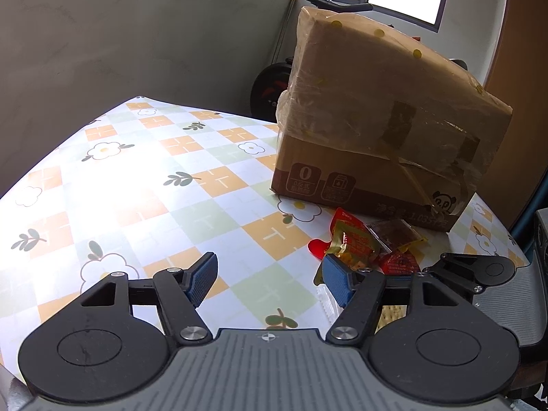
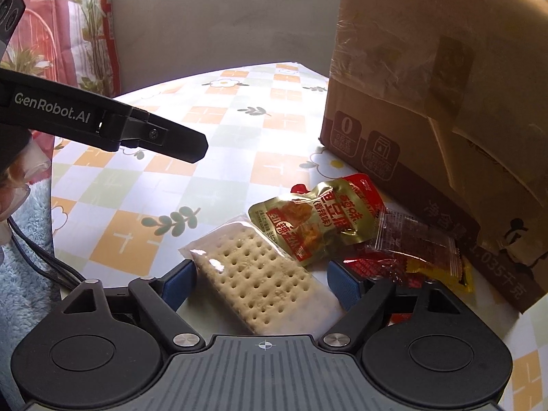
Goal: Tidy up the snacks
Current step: 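Close the left tool on the gold snack packet while the right tool lowers to the cracker pack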
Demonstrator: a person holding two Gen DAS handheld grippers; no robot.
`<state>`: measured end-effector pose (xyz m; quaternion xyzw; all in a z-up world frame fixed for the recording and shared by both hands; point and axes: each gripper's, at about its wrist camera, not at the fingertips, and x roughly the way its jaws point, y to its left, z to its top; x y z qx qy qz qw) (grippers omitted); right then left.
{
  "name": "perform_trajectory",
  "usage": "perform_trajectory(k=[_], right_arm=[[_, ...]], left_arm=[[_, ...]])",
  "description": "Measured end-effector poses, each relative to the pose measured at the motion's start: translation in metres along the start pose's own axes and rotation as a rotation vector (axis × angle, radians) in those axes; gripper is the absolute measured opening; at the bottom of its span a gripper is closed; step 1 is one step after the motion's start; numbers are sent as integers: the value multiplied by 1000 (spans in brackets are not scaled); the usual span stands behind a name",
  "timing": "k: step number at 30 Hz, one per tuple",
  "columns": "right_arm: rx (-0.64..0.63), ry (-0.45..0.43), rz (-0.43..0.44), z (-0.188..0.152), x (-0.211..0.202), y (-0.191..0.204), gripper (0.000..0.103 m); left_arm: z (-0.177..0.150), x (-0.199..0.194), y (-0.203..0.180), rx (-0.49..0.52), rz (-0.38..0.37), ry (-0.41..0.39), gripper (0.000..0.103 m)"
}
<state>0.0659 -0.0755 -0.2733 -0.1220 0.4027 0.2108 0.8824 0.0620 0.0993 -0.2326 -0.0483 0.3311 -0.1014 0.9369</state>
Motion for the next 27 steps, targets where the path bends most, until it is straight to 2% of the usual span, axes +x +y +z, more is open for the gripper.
perform_trajectory(k=[2,5,12,17,22,27], right_arm=[[22,0,3,-1,-3,-1,66],[77,-29,52,-5,-12,-5,63],[194,-141,11,-17,-51,-31,60],[278,-149,-174,-35,-67,-65,60],[392,-166,-367,-44,-74,-100,60],[420,-155,-479,-50,-66,-118,59]], left_arm=[[0,0,0,-2,3,-2,70],[0,0,0,-5,6,-5,70],[1,2,0,-4,6,-4,70],[2,13,-6,21,-12,17,70],[5,31,-22,66,-64,30,70],[6,58,-49,138,-89,55,70]])
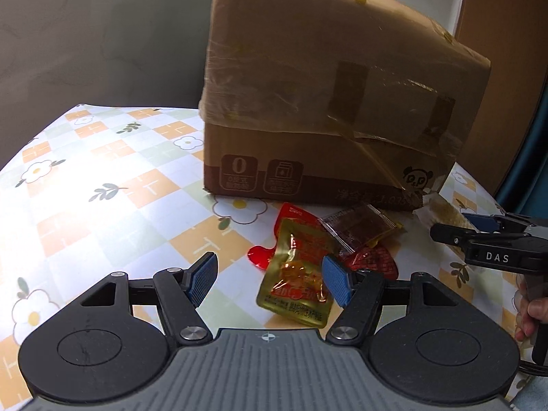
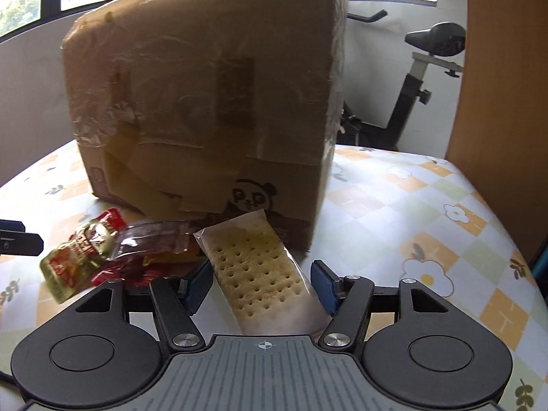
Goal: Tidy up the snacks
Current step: 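Close the left tool on the gold snack packet while the right tool lowers to the cracker pack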
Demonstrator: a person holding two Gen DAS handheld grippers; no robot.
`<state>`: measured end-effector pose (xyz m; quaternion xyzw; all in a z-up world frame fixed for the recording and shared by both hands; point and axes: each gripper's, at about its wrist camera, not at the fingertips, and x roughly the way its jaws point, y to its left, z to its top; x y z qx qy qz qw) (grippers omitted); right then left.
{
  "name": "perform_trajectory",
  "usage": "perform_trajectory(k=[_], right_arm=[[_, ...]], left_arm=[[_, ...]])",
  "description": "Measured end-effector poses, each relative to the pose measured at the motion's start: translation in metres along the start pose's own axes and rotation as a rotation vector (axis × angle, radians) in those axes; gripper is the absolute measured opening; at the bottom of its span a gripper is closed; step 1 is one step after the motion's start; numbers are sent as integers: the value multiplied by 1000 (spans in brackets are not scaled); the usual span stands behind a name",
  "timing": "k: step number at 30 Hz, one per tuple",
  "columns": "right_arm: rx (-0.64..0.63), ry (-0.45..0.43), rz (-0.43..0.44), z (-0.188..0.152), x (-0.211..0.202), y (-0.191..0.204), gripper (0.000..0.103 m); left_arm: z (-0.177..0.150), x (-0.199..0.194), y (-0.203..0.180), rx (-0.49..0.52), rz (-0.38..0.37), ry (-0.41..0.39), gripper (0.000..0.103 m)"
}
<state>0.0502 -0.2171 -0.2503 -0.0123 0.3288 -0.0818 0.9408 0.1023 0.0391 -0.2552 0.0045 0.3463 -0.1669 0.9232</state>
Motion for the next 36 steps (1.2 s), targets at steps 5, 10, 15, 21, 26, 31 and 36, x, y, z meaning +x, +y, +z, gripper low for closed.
perform_trajectory(k=[5,10,15,21,26,31,36], right_arm=[[-26,17,-22,-13,12,6,58],[-31,15,-12,-17,13,7,58],[-72,13,-3,-19,11,15,57],[-68,13,6,-18,12,14,57],[-69,24,11,-17,13,12,57],[-56,25,20,-17,14,10,57],[-55,26,21,-17,14,10,58]], left_arm=[[2,24,-13,34,1,37,70],[1,39,-18,50,24,66,70],[0,42,-21,45,40,63,70],[0,41,-23,42,43,64,70],[-1,42,-22,42,48,62,70],[-6,34,-17,13,61,39,52],[-15,20,-8,-22,81,20,49]])
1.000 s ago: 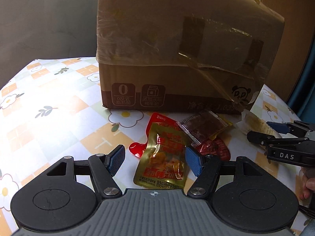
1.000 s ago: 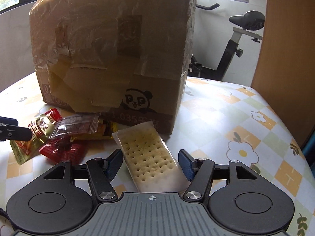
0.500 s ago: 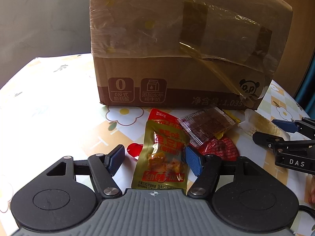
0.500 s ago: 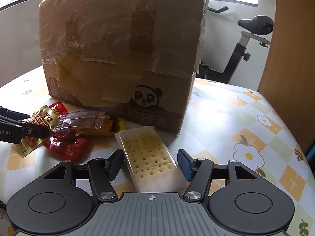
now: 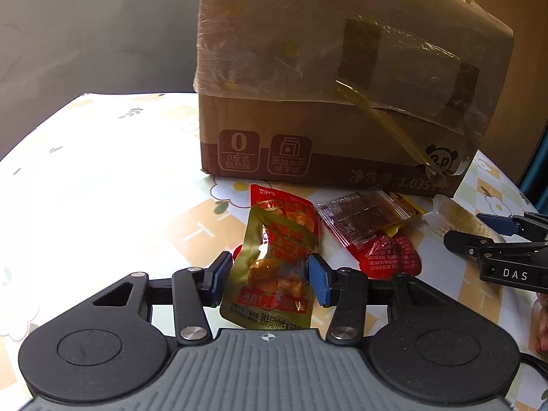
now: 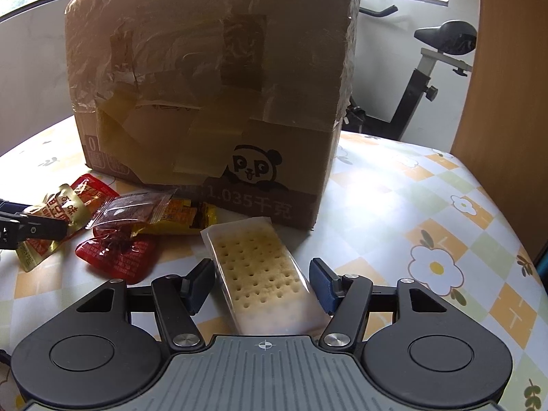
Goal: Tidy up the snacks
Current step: 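Close the left tool on the gold snack packet while the right tool lowers to the cracker pack, then hold the gold packet in the left tool while the right tool closes on the cracker pack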
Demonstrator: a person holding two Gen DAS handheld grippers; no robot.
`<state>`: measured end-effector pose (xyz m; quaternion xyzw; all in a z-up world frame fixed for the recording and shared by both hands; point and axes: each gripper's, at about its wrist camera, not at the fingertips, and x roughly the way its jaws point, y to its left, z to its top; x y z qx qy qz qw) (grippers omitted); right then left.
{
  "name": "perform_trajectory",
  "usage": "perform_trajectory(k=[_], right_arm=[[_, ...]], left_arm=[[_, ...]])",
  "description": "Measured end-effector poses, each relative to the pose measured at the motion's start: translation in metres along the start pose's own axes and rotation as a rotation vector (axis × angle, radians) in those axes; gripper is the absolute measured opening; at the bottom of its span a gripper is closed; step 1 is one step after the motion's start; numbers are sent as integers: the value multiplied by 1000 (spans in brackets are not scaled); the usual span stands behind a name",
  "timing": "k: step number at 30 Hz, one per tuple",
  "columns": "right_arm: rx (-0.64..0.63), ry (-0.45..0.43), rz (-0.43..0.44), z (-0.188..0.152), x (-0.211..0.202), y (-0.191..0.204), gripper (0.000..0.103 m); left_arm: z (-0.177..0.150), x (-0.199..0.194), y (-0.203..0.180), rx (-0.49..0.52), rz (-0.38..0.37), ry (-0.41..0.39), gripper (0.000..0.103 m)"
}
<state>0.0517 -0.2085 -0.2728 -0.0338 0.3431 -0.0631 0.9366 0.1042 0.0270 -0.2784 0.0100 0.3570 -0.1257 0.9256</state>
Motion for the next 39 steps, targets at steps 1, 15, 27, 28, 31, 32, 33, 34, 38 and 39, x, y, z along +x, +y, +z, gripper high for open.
perform_trajectory(k=[1,15,27,28,31,32,33,34,38,39], right_arm=[[1,1,1,0,0,0,58],[22,13,30,0,1,-4,61],[21,14,30,1,2,-3,61],[21,14,30,1,2,-3,62],[21,14,35,1,2,-3,63],[23,13,39,1,2,-3,63],[27,10,46,1,1,-4,63],[32,2,52,0,-1,-5,61],[58,-58,76,-2,-11,-10,60],[65,-68,82,-2,-13,-12,60]], left_arm=[[-2,-5,3,-12,3,-12,45],[-11,-38,20,-59,34,-53,23],[-14,-26,7,11,18,-26,40],[-14,-26,8,10,14,-27,40],[-13,-25,7,6,7,-39,34],[-13,-28,7,4,5,-52,32],[-14,-32,7,7,13,-73,22],[-13,-34,7,11,15,-87,8],[-13,-38,9,-11,29,-101,6],[-14,-39,9,-17,30,-103,6]])
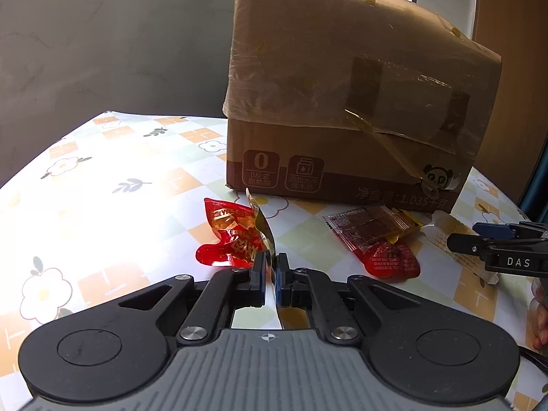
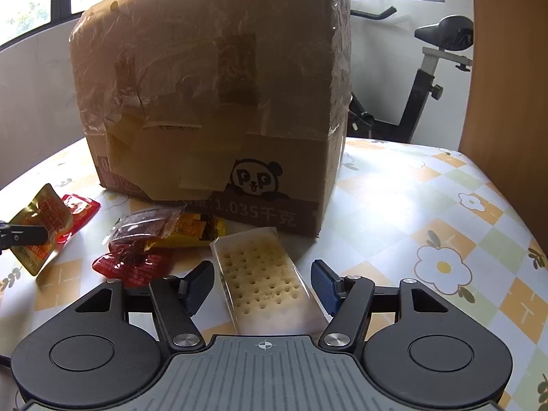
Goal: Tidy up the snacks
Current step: 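Hold the gold packet in the left tool while the right tool closes on the cracker pack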
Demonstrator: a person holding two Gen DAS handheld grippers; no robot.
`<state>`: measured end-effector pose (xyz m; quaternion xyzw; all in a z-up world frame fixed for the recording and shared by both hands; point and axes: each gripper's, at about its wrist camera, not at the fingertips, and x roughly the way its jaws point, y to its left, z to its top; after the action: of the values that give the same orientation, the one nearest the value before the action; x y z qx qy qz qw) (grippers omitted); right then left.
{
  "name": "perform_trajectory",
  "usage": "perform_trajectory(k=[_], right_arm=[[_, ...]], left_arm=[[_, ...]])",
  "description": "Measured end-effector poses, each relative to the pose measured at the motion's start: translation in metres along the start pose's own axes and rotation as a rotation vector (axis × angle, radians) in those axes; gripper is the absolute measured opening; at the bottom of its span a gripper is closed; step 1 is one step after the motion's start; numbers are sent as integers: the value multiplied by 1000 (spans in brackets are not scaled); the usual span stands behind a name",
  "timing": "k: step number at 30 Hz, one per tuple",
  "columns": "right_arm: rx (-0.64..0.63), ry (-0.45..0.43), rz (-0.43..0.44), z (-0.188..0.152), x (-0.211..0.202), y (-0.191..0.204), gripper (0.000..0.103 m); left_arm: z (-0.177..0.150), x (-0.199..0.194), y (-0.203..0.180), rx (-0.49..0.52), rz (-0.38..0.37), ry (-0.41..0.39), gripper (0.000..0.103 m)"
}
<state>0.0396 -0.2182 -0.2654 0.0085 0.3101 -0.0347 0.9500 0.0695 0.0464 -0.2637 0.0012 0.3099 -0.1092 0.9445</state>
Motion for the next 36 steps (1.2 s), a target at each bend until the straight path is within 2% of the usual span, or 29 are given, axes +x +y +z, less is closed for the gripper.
perform_trajectory(k=[3,7,15,20,26,30,36], right_arm=[[16,-11,16,0,-3,-4,60],[14,23,25,2,2,-4,60],[-11,60,0,2,10,3,58],[-27,75,-19,2,14,6,58],[-39,77,-27,2,14,9,58],[-40,77,-26,2,15,9,58],[-41,78,-25,2,14,9,59]], left_arm=[[0,0,0,-4,-9,0,6],[-2,0,-4,1,-20,6,6],[-4,2,-6,9,-40,18,6],[-9,10,-3,-4,-33,69,6],[-8,10,1,-12,-20,67,6],[-3,10,4,-25,-16,54,12],[2,13,6,-30,-9,43,13]])
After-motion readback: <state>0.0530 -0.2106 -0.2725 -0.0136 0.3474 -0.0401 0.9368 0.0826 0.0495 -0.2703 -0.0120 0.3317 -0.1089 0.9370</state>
